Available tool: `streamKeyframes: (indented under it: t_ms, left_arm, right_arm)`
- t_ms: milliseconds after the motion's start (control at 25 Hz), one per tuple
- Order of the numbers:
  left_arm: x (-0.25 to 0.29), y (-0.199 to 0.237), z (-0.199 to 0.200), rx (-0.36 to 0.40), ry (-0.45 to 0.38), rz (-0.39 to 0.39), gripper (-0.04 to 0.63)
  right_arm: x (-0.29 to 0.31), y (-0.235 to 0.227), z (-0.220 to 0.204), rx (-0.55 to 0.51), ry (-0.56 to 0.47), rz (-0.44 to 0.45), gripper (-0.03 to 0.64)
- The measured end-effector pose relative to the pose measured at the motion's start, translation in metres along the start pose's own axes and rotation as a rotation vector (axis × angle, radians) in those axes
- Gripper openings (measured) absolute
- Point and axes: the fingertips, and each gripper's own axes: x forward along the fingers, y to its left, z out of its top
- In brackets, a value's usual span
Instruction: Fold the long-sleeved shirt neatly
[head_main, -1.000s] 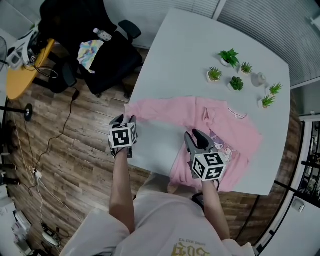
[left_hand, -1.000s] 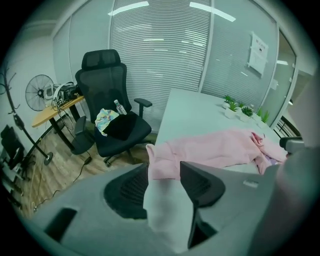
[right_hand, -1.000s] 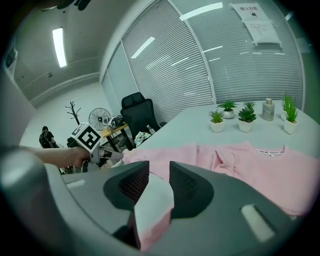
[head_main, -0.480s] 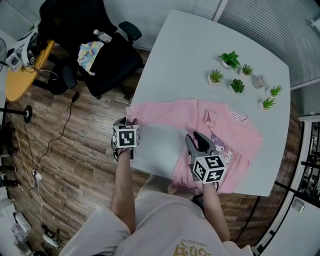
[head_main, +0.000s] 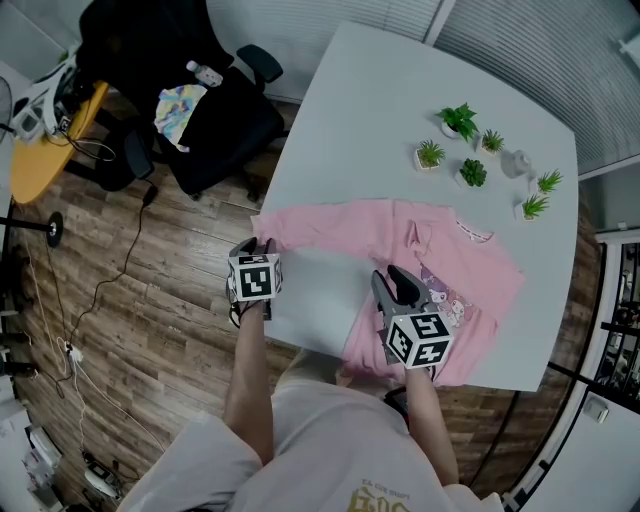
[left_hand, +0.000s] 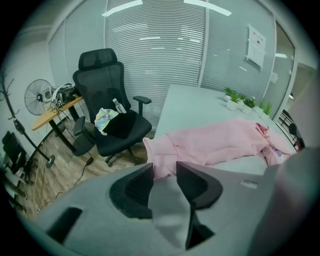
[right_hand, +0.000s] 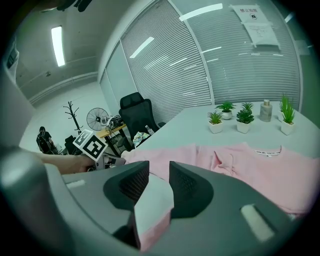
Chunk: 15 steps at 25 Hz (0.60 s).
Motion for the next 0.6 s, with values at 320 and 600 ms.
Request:
streamKeyframes:
  t_ms: [320,600]
  left_arm:
    - [0.0006,0.0047,-0.0046,-0.121,-0.018,-0.015,0.189]
    - [0.0010,0.0070,-0.0041,-0.129,-0.024,-0.001,0.179]
  right_arm:
    - [-0.0058,-0.0044,-0.0026,0.024,-0.011,0.000,0.137]
    - [-0.0095,-0.0058,0.0017,0.045,-0.027,-0.009,0.137]
